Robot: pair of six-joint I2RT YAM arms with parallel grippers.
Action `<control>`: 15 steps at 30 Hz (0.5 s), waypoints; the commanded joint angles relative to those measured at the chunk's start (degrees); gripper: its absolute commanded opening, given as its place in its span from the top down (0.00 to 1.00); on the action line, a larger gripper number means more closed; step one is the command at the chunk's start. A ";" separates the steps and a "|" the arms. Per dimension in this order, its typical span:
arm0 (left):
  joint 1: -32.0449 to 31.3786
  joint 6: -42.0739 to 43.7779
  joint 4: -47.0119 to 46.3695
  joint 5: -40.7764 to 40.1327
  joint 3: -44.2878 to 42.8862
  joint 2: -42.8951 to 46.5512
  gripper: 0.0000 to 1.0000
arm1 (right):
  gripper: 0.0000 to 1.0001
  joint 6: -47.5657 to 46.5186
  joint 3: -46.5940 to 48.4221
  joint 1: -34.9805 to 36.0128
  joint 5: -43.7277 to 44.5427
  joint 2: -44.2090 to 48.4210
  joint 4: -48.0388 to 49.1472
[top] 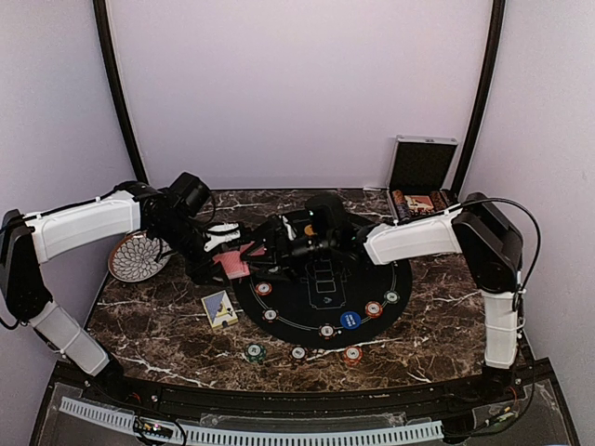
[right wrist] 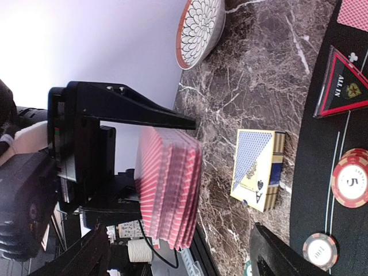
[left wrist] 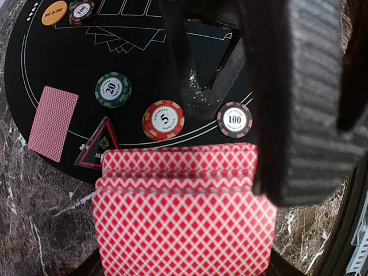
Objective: Distribute texas hold em gaming equipment
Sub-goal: Pick up the poker card from the face-down deck piles.
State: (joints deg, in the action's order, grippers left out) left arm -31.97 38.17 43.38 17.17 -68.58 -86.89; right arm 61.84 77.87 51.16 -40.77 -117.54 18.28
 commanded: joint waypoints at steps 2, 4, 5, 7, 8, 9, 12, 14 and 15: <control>0.43 -0.64 0.11 1.60 -2.58 0.72 1.00 | 0.15 1.23 2.84 0.52 -2.19 -1.86 3.96; 0.47 -0.64 0.19 1.68 -2.75 0.63 1.00 | 0.15 1.35 3.58 0.62 -2.81 -2.63 4.10; 0.44 -0.64 0.21 1.83 -2.82 0.61 1.00 | 0.15 1.35 3.98 0.69 -3.17 -3.10 4.15; 0.44 -0.64 0.34 1.85 -3.14 0.42 1.00 | 0.15 1.44 5.35 0.87 -4.18 -4.26 4.38; 0.44 -0.64 0.37 1.88 -3.28 0.35 1.00 | 0.15 1.50 5.89 1.00 -4.56 -4.84 4.57; 0.43 -0.64 0.50 2.03 -3.48 0.24 1.00 | 0.15 1.63 6.38 1.09 -4.92 -5.34 4.78; 0.42 -0.72 0.88 2.23 -3.88 0.05 1.00 | 0.15 2.34 7.46 1.30 -5.39 -6.16 5.99; 0.41 -0.66 0.95 2.23 -3.93 -0.02 1.00 | 0.15 3.11 7.77 1.36 -5.67 -6.71 7.13; 0.41 -0.58 0.93 2.20 -3.87 0.06 1.00 | 0.15 3.46 7.95 1.40 -5.90 -7.05 7.54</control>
State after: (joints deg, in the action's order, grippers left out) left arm -31.97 37.87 43.44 17.76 -70.48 -87.02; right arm 63.81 83.57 51.81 -44.82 -123.31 21.19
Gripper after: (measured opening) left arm 0.681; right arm 0.852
